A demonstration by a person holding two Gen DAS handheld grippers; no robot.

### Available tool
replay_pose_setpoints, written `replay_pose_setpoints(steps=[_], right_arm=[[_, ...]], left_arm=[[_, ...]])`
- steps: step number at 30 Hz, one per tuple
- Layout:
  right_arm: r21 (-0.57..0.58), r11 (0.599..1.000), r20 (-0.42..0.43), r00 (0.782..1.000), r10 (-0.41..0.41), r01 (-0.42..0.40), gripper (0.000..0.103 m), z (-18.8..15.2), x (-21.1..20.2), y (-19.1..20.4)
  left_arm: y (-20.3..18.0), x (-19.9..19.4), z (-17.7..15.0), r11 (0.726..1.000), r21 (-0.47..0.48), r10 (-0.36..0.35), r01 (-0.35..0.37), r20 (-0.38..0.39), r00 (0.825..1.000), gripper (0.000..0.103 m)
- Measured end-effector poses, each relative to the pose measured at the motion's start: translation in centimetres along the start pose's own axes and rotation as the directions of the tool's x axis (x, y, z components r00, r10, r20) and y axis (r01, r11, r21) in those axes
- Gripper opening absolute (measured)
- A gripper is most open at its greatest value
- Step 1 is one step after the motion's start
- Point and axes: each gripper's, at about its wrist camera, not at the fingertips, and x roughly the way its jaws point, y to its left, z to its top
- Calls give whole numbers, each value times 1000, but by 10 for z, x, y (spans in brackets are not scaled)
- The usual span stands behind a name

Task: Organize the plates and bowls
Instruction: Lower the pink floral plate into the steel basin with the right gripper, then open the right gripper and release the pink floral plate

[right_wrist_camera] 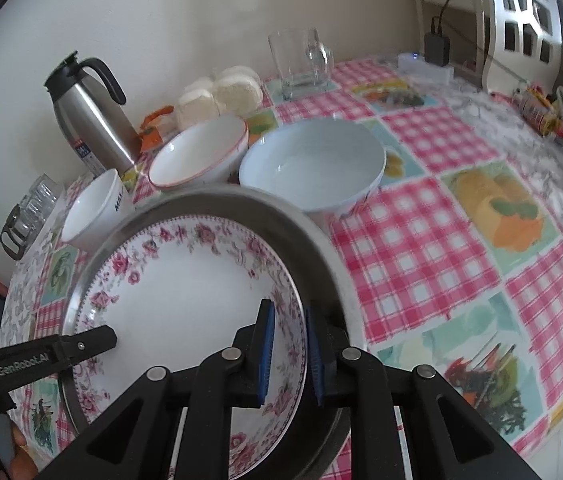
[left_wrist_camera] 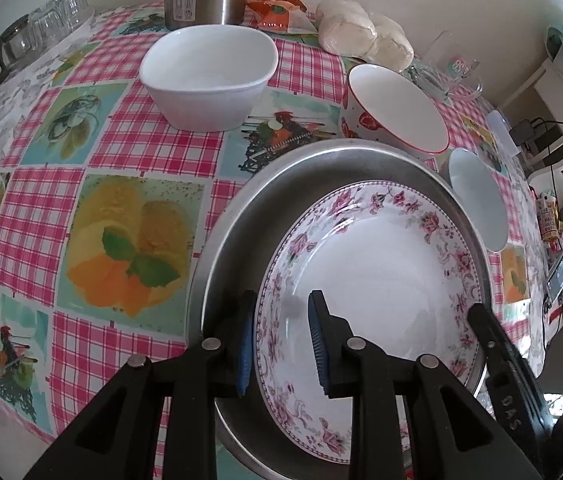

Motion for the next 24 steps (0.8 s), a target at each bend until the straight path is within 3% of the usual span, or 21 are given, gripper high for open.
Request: replay_pose_setpoints(steps=[10,17,21,24], right_arm=[[-54,998,54,998,-20,23,20,4,-14,3],[-50,998,78,996,-39,43,58,6,-18,-5],[-52,998,90,996,-22,27,73,7,-19,-7],[-57,998,90,996,-11,16,78,7,-18,-7]], left_arm=[[-6,-22,2,999,4,44,-44,74,996,34],[-10,-31,4,996,-7,89,-89,106,990,61],[-8,-28,4,992,-24,129,-127,109,986,74],[-4,-26,4,989,-39,147,-143,107,983,76]])
